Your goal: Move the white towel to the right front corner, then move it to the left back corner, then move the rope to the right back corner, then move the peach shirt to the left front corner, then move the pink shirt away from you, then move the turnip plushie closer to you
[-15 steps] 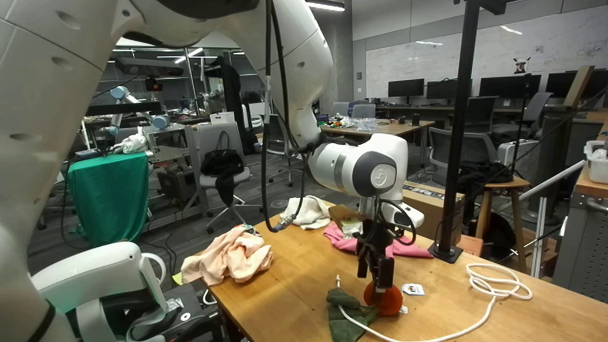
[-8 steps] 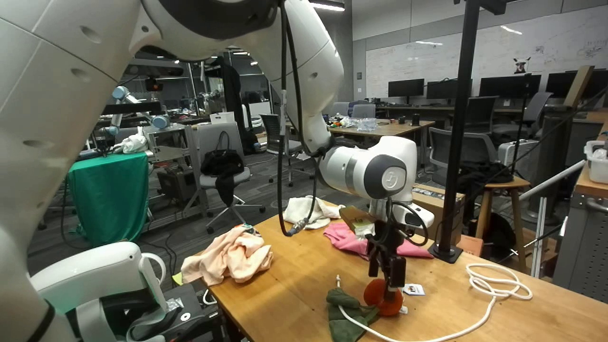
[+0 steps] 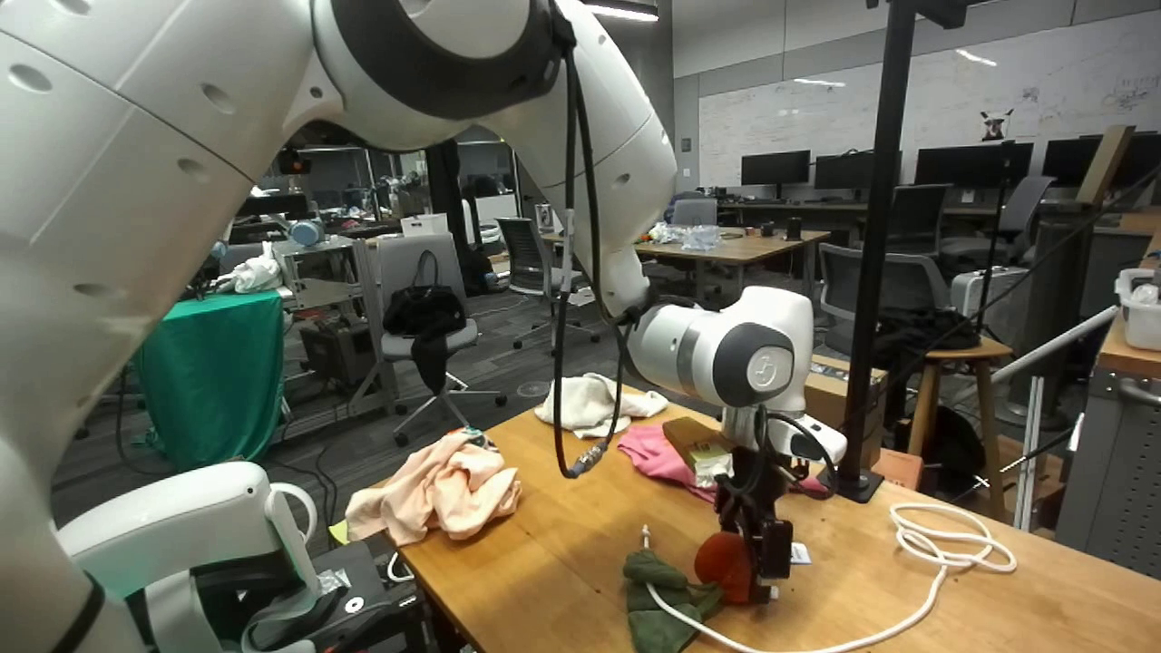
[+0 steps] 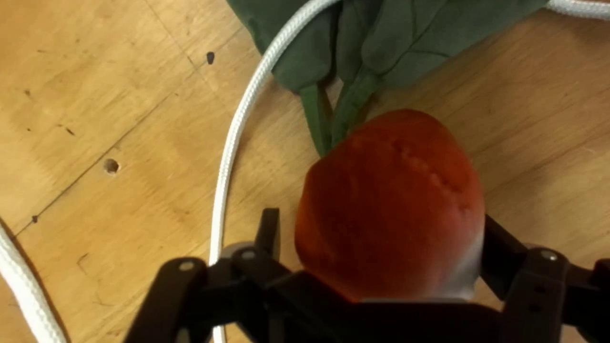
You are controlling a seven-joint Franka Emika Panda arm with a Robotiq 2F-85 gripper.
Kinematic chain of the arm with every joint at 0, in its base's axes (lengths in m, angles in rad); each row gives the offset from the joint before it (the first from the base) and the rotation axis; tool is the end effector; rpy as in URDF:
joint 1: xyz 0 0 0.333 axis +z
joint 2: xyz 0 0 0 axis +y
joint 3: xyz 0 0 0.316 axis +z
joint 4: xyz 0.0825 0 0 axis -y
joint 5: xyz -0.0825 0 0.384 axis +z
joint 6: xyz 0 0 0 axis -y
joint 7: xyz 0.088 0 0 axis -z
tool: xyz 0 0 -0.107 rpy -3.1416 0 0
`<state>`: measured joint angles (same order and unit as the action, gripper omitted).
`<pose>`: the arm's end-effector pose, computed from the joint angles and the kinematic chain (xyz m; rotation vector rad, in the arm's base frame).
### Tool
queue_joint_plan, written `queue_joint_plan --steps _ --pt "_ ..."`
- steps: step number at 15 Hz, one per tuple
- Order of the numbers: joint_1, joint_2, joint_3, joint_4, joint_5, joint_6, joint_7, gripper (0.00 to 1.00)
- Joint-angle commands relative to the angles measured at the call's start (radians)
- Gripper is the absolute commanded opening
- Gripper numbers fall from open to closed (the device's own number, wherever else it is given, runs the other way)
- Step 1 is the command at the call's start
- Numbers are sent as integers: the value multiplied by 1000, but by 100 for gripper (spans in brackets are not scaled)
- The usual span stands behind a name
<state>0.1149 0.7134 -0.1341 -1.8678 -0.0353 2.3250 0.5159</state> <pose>0.6024 -0.0119 0.1143 2.8658 -0.7109 -0.3199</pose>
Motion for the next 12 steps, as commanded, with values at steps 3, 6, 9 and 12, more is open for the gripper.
queue_joint_plan --steps 3,6,9,12 --pt "0 27 -14 29 1 -2 -7 51" --pt "4 25 -17 25 -2 4 -2 29" --pt "9 16 -22 17 -5 9 7 10" --pt "18 3 -29 12 -13 6 16 10"
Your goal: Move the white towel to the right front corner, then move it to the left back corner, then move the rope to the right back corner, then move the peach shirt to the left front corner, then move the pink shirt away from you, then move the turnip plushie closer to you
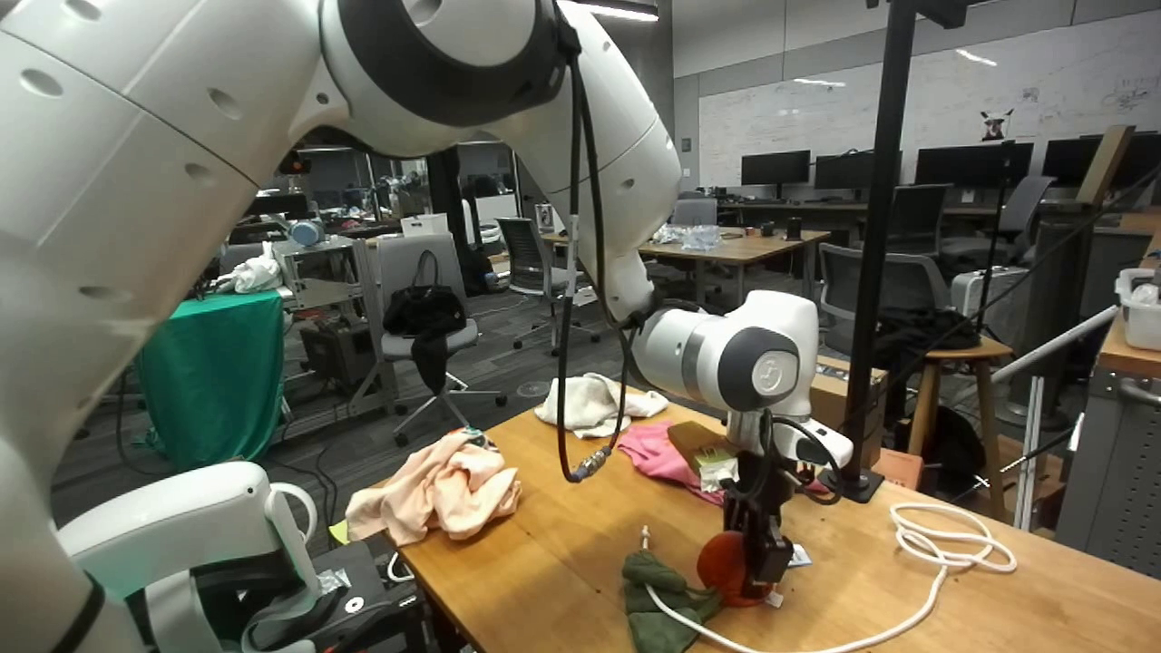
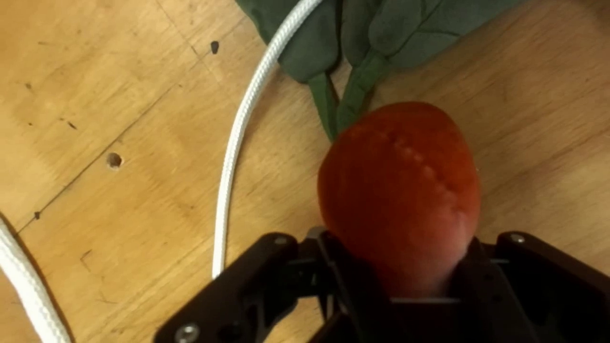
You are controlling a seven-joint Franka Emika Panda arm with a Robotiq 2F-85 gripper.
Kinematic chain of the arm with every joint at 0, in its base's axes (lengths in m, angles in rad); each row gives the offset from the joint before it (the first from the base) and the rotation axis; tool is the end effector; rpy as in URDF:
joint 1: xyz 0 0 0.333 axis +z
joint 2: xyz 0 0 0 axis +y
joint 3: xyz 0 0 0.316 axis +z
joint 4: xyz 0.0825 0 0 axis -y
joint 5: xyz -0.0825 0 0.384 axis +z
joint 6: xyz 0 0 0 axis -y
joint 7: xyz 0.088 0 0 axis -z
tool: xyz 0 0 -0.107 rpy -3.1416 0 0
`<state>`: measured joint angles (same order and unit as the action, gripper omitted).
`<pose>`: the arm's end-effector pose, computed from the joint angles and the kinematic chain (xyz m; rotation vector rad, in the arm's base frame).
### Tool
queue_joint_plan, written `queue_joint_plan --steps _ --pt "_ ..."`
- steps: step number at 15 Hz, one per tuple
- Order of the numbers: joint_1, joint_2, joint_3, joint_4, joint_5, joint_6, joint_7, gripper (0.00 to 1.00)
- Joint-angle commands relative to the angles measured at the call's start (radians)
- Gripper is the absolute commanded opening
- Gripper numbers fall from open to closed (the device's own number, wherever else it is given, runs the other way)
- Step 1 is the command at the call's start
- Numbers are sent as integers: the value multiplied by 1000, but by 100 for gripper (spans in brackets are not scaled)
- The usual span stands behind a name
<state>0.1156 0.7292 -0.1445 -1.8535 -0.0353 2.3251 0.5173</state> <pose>0.6048 -0.0176 0.1102 2.8555 -0.7208 -0.3175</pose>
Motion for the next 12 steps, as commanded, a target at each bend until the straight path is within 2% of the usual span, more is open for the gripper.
queue_joint_plan --steps 1,9,12 --pt "23 -20 -22 -3 -17 2 21 8" --pt "80 -127 -56 -12 -91 7 110 7" --pt "106 -168 -60 -3 -143 13 172 2"
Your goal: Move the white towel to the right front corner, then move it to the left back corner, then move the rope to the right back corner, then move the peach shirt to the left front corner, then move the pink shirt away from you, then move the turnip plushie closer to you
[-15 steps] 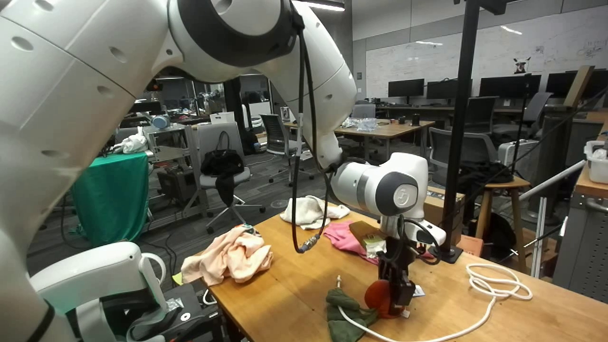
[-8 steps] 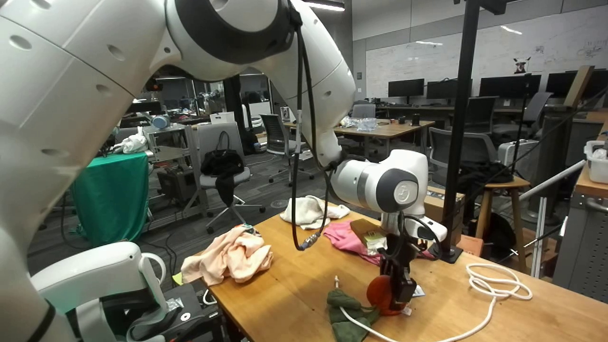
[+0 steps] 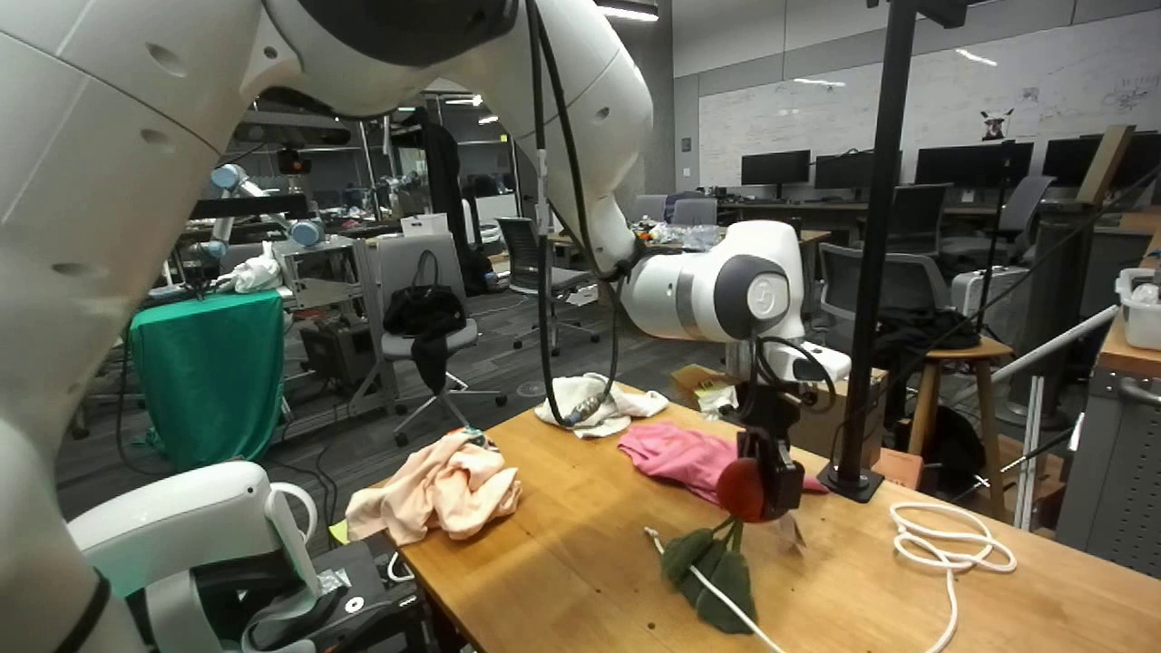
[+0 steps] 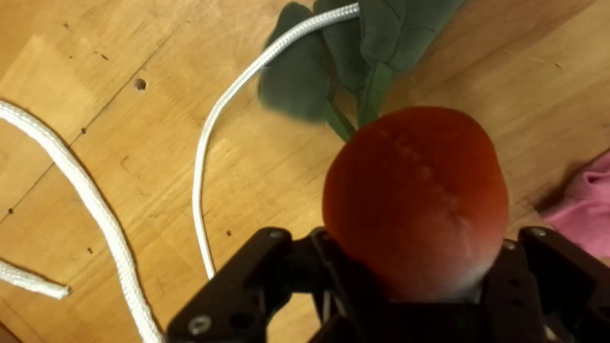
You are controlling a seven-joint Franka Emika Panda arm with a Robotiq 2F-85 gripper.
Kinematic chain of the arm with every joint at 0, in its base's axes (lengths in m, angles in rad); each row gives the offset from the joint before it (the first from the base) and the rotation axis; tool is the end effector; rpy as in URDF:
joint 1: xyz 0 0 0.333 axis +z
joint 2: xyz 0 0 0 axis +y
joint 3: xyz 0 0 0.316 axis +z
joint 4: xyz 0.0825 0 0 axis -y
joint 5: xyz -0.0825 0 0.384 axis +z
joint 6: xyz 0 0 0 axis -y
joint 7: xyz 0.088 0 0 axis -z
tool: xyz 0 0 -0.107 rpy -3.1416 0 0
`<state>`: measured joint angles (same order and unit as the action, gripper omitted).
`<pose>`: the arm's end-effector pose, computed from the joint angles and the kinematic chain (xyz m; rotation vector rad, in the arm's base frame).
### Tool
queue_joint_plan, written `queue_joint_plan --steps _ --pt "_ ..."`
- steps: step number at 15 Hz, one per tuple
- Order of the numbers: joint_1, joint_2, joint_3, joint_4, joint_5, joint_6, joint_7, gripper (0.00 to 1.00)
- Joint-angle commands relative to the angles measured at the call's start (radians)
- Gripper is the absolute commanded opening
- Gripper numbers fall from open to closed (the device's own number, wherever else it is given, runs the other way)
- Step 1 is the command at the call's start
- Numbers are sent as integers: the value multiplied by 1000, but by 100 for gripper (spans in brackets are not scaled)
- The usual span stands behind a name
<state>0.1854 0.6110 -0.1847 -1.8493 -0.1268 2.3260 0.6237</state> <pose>0.6292 0.0034 0.1866 2.8242 -0.7269 -0.0907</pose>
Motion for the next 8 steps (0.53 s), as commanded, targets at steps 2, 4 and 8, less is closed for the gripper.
queue_joint_plan --steps 2,4,8 --pt "50 -66 -22 14 -99 4 111 3" --pt "60 -76 -28 34 -153 0 158 5" --pt "52 -100 -33 46 -230 3 227 6"
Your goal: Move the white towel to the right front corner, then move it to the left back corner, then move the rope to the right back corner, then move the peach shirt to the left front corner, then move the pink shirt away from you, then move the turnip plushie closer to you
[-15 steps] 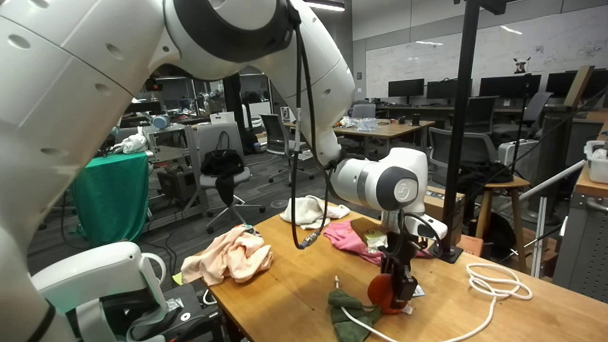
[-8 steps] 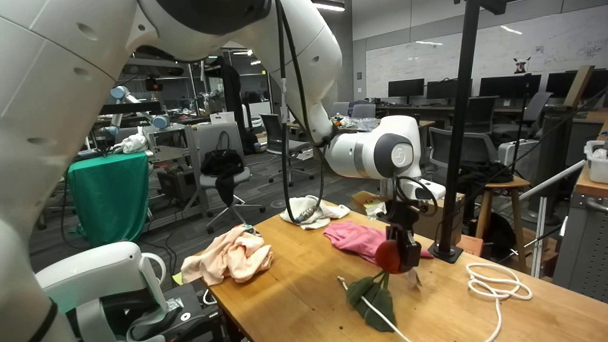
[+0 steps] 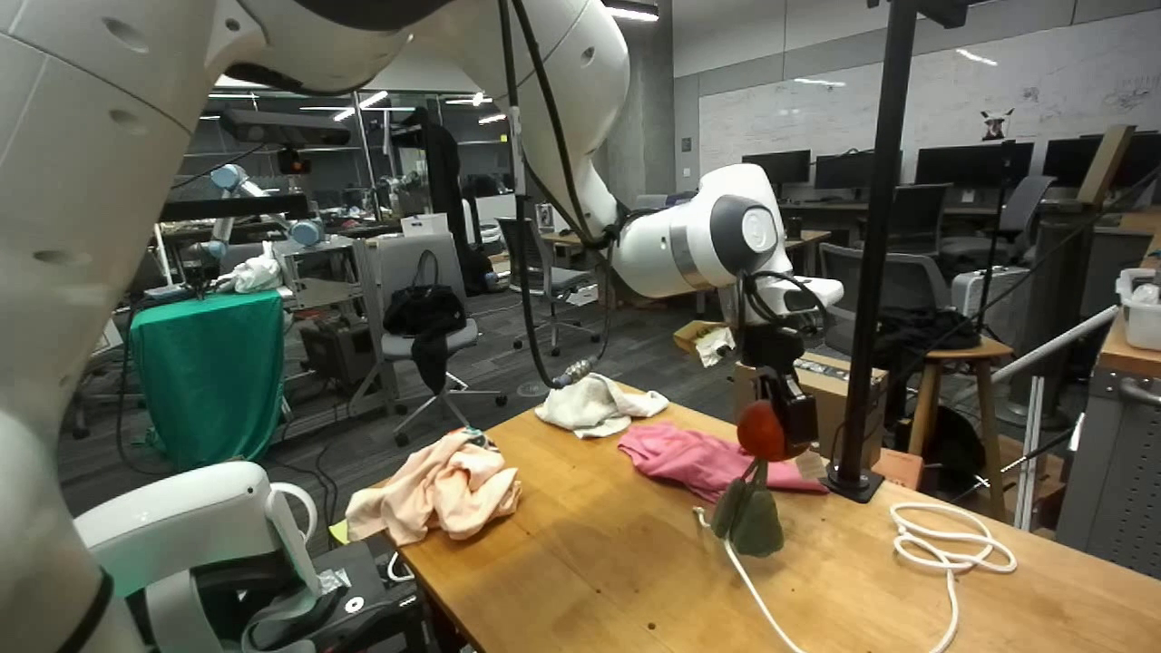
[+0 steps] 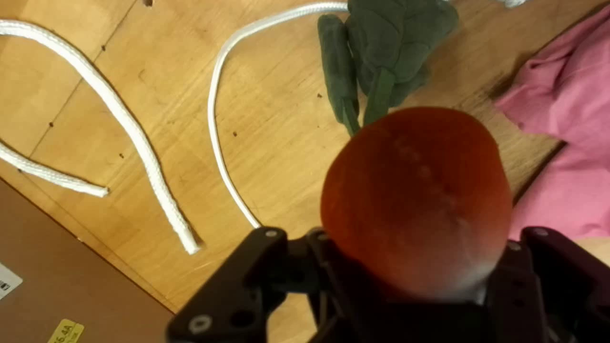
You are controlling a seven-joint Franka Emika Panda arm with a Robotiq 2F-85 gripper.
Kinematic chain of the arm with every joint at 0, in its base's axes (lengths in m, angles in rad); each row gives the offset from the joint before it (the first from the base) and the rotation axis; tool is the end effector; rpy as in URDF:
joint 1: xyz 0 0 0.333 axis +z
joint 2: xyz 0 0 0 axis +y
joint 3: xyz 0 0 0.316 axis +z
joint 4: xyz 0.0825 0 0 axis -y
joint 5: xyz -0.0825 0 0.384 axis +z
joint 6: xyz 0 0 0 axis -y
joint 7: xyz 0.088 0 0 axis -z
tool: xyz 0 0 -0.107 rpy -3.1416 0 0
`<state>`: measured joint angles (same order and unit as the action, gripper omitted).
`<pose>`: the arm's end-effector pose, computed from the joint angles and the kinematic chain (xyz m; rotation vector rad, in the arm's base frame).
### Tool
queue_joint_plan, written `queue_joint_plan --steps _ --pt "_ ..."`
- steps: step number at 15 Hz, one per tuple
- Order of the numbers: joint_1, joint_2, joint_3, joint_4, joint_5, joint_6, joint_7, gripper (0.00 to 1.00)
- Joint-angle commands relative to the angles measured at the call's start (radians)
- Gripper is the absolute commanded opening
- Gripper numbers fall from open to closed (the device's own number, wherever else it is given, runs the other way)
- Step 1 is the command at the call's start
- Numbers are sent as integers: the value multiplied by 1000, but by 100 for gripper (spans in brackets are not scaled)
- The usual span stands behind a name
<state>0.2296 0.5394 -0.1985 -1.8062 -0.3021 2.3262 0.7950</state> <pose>0.6521 0.0247 0.2506 2.7399 -0.7385 0.1616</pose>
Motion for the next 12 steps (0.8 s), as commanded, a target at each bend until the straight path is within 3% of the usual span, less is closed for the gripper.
queue_joint_plan --steps 1,7,12 --pt "6 -33 -22 4 -71 4 71 6" --pt "3 -109 -47 -110 -187 42 185 6" --pt "-18 -197 -17 -220 -210 -7 180 5"
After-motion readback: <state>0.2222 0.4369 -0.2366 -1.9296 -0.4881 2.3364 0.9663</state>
